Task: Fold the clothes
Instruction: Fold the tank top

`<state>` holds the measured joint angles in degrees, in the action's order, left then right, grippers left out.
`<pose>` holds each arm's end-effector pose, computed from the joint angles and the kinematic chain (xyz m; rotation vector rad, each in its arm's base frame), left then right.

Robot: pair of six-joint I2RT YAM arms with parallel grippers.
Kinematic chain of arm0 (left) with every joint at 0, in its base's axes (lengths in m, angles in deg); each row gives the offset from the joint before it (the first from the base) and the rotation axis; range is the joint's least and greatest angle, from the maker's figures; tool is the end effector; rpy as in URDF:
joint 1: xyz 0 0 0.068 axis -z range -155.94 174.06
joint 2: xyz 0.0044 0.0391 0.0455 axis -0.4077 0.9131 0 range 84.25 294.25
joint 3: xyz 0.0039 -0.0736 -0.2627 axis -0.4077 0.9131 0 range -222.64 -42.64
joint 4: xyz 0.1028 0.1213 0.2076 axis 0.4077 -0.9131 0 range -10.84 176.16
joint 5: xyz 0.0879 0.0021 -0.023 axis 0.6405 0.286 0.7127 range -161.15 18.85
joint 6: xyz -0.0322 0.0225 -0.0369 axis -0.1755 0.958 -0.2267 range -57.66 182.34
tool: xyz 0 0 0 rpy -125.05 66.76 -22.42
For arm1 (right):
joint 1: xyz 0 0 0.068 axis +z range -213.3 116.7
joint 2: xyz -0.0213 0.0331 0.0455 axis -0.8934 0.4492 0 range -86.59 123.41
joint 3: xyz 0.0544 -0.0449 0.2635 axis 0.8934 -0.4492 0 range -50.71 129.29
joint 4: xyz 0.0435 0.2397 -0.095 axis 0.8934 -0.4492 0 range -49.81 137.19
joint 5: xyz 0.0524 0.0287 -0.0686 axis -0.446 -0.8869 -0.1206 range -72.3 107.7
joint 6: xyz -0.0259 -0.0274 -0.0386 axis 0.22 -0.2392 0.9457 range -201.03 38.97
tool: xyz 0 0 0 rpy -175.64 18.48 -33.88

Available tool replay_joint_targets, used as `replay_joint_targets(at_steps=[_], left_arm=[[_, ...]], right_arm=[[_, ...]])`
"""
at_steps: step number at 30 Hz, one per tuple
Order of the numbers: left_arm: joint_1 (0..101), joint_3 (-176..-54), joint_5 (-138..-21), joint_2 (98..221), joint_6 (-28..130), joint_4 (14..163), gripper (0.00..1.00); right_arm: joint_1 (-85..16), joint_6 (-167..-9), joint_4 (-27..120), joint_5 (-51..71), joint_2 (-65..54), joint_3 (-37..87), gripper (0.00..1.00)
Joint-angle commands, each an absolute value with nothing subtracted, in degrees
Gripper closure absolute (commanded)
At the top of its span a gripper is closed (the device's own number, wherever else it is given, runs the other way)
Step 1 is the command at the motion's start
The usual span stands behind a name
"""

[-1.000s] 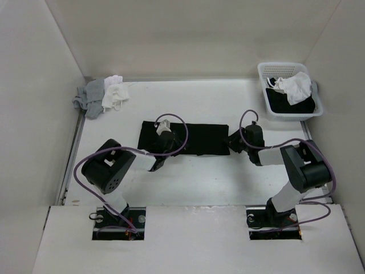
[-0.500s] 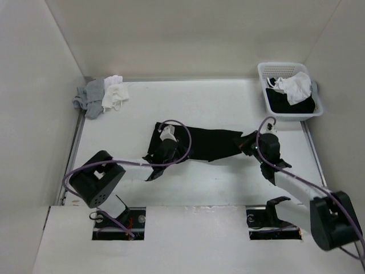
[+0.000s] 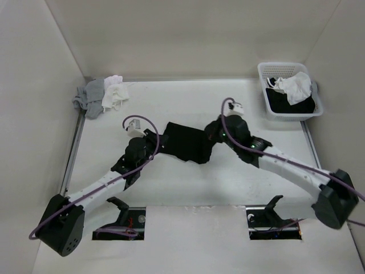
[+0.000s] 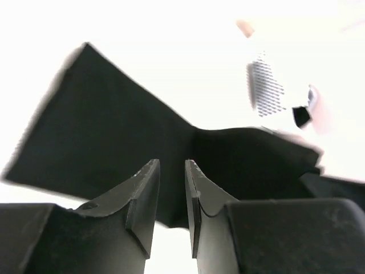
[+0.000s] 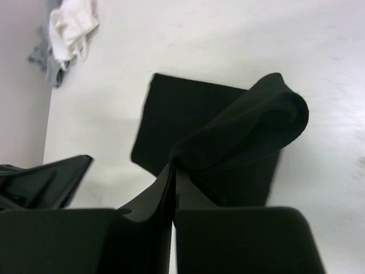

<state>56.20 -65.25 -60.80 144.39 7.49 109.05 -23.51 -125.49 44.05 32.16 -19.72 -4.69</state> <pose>0.1938 -0.1141 0.2133 -0.5080 1.8500 -0.8917 0.2100 0.1633 0.2810 0.2508 2.0289 0.6959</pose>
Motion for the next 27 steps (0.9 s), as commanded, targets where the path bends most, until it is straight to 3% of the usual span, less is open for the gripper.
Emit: replay_joint_targets(at_steps=[1,11,16,20,23,27], left_arm=[[53.12,-62.42,-62.36,139.29,8.02,106.29,0.77],[44.33,-61.01,-63.33,125.75,10.31,97.68,0.77],[41.59,-61.09,-63.50,122.92,11.45,95.39,0.71],[42.46,-62.41,-63.24,125.72,11.45,96.17,0.69],[45.45,-63.90,-61.93,131.16,11.10,99.50,0.69],[51.77,-67.33,-60.87,140.83,11.97,104.61,0.68]], right_arm=[[-18.97,-121.46,41.83,35.98,-9.98,5.43,0.99],[-12.55,-121.37,35.59,34.57,24.30,39.00,0.97],[-10.88,-125.31,36.55,32.21,31.36,45.27,0.58],[-10.88,-125.41,46.11,31.23,21.29,34.23,0.54],[-12.19,-124.80,52.18,30.88,11.09,23.16,0.55],[-14.92,-122.08,55.53,29.92,-0.87,7.96,0.82]])
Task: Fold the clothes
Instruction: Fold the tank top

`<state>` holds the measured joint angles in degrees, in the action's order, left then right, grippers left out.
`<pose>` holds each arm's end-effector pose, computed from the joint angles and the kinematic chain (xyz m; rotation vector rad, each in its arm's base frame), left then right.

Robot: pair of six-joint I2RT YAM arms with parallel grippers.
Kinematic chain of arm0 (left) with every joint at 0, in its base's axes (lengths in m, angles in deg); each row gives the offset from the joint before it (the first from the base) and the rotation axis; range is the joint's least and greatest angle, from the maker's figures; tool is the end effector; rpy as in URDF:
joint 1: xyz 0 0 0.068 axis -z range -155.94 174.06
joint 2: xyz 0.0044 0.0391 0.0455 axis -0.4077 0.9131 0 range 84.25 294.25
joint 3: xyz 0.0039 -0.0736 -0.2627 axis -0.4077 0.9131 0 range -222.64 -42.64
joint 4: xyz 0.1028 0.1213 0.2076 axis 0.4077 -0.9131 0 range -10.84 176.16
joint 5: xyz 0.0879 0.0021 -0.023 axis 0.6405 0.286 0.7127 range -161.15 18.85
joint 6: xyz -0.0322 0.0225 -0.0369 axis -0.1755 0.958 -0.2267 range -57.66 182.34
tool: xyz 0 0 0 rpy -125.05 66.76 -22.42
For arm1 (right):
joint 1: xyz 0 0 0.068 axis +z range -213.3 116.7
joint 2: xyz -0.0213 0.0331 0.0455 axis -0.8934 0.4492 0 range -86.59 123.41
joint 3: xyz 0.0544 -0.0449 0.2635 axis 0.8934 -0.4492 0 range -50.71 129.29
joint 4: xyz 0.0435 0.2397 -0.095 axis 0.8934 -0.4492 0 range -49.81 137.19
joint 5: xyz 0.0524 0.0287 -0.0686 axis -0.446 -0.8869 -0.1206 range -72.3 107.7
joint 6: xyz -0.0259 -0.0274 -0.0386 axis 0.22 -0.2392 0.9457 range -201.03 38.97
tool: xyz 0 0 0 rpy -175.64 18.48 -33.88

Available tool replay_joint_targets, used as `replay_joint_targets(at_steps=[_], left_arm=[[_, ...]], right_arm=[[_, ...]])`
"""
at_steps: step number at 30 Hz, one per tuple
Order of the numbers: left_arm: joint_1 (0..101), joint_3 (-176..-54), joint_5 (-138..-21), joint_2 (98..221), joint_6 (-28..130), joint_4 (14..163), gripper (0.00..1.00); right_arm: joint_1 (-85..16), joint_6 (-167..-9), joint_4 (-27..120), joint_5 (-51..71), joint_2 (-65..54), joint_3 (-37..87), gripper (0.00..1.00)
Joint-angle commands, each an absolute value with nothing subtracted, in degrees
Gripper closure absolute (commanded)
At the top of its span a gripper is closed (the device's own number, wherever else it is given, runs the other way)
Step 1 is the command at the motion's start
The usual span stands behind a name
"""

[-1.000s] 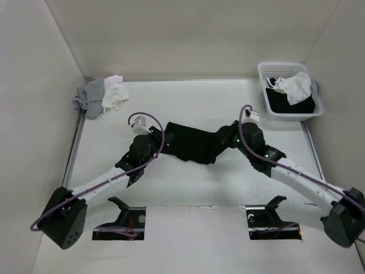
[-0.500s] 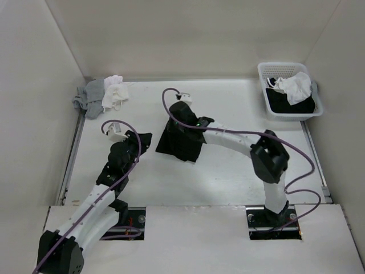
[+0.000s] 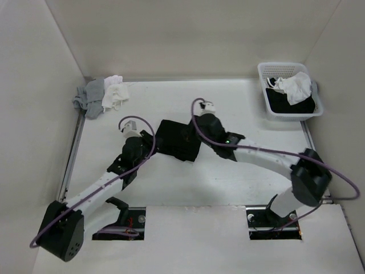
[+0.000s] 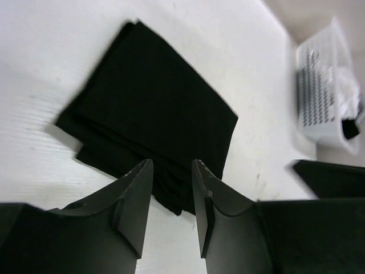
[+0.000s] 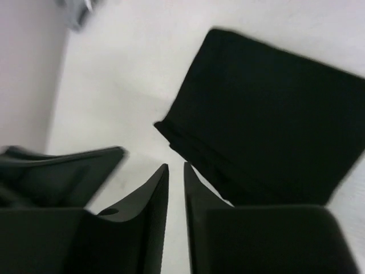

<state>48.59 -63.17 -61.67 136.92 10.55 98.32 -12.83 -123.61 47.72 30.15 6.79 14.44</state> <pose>0.1860 -0.0784 0.2067 -0.5787 1.8984 -0.7284 0.2454 0.2853 0.2634 -0.0064 2.1360 0.7748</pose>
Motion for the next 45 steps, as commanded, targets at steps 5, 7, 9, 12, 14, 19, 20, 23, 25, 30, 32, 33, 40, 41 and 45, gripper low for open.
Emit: replay_joint_targets(at_steps=[5,7,9,12,14,19,20,23,25,30,32,33,40,41,45], left_arm=[[57.49,-70.32,-59.11,147.61,15.05,105.85,0.63],[58.29,-70.41,-58.32,148.58,15.93,105.50,0.61],[57.68,-69.98,-58.67,148.76,16.37,104.97,0.59],[55.31,-68.57,-58.41,146.40,16.64,102.08,0.58],[53.29,-67.95,-57.10,143.94,16.90,98.22,0.57],[47.06,-65.94,-54.54,139.19,16.90,90.03,0.51],[45.30,-65.06,-54.71,137.88,16.81,89.42,0.50],[41.51,-62.25,-54.80,133.92,15.94,90.55,0.44],[40.19,-61.80,-55.33,133.12,15.67,91.87,0.41],[37.99,-64.17,-56.91,136.80,16.11,92.22,0.41],[37.38,-64.61,-57.79,139.00,16.02,92.75,0.41],[37.20,-64.61,-58.14,139.96,15.93,93.45,0.41],[37.29,-66.54,-60.60,145.42,15.93,96.27,0.41],[37.29,-66.72,-60.60,145.68,16.11,96.35,0.41],[37.37,-67.33,-61.04,145.86,16.28,96.00,0.42]], right_arm=[[-19.65,-118.91,61.33,31.14,-17.91,-14.28,0.98],[-23.60,-118.99,62.56,31.41,-23.55,-20.88,0.97],[-28.00,-119.43,63.44,31.24,-27.68,-24.94,0.87],[-33.19,-120.31,65.72,31.06,-31.12,-26.97,0.58],[-35.39,-120.57,67.31,30.97,-31.31,-26.54,0.43],[-37.16,-122.24,75.73,31.93,-29.29,-29.60,0.28],[-37.16,-122.68,78.01,32.55,-28.59,-31.18,0.27],[-37.51,-123.39,80.85,32.82,-25.34,-32.95,0.24],[-37.51,-122.95,80.06,31.86,-23.75,-31.73,0.22],[-37.25,-121.90,79.80,31.50,-22.26,-30.84,0.20],[-37.25,-121.98,79.80,31.32,-21.90,-30.93,0.21],[-37.25,-121.90,79.80,31.32,-21.73,-30.93,0.21],[-36.90,-121.54,79.62,31.32,-21.64,-30.75,0.21],[-36.90,-121.54,79.53,31.32,-21.90,-30.84,0.21],[-36.90,-121.54,79.36,31.50,-22.61,-31.11,0.21]])
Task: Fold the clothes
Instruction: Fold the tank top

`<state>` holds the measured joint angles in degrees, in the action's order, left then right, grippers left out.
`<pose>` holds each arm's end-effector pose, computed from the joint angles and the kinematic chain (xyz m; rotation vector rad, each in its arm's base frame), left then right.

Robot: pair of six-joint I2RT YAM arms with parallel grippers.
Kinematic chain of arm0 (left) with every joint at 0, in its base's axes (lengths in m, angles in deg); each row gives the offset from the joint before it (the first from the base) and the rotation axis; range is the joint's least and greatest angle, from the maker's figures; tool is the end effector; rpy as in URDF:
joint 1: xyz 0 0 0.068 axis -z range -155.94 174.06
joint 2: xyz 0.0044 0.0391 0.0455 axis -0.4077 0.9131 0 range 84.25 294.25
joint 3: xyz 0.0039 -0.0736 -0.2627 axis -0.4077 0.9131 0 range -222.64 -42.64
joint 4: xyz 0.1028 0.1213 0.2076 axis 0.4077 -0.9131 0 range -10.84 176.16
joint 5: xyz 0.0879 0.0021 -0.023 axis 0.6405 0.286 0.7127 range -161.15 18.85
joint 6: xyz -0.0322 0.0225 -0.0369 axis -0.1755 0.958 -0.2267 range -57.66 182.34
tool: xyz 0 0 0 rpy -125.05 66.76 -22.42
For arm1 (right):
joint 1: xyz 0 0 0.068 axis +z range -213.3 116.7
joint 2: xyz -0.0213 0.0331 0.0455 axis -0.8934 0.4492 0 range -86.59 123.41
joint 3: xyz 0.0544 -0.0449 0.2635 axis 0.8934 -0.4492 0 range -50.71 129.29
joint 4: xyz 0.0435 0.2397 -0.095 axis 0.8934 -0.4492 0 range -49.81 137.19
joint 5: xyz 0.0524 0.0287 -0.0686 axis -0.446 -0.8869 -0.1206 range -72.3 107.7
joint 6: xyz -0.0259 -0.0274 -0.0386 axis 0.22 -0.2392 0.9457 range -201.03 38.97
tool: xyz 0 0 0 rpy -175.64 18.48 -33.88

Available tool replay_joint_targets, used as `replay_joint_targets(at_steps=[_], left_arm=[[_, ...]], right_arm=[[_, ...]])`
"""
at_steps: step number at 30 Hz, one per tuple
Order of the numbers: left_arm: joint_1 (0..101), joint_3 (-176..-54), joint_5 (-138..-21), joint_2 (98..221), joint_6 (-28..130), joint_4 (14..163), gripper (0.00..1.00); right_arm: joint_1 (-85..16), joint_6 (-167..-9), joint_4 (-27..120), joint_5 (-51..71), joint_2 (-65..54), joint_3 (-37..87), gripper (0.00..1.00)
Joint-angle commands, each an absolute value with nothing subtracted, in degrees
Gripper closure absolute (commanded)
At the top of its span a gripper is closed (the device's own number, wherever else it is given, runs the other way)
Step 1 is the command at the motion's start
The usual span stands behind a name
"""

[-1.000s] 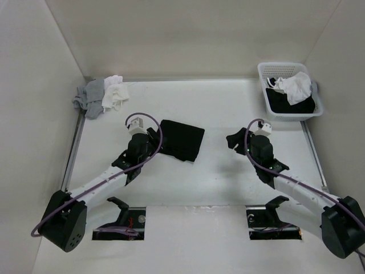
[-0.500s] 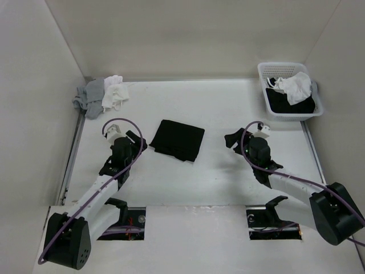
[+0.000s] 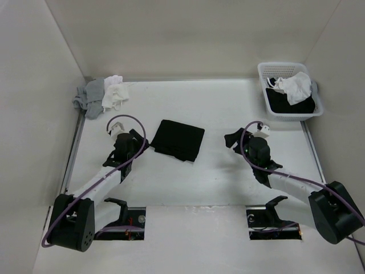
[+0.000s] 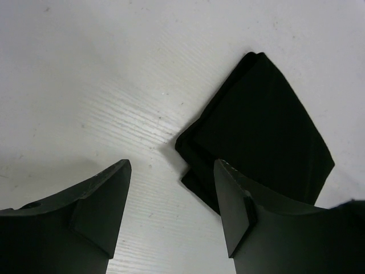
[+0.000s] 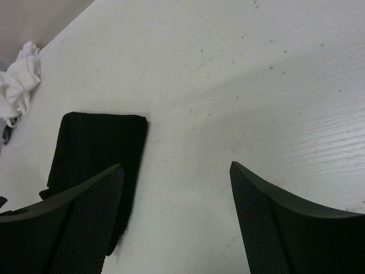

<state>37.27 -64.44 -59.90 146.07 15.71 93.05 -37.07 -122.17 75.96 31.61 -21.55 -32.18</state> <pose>0.2087 -0.0418 0.1752 -0.7314 2.0357 -0.3991 0.2049 0.0915 0.1833 0.4154 1.8668 0.5779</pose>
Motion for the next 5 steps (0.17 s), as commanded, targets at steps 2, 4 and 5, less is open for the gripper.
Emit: replay_joint_targets(at_steps=[2,4,5], left_arm=[[37.46,-67.34,-61.39,145.69,16.63,95.92,0.44],[37.55,-66.99,-60.87,145.16,16.72,95.65,0.43],[37.37,-66.64,-60.87,144.46,16.55,95.65,0.40]], right_arm=[[-36.90,-121.54,79.36,31.32,-22.61,-31.11,0.21],[-36.90,-121.54,79.36,31.32,-22.43,-31.11,0.21],[-36.90,-121.54,79.36,31.32,-22.26,-31.02,0.21]])
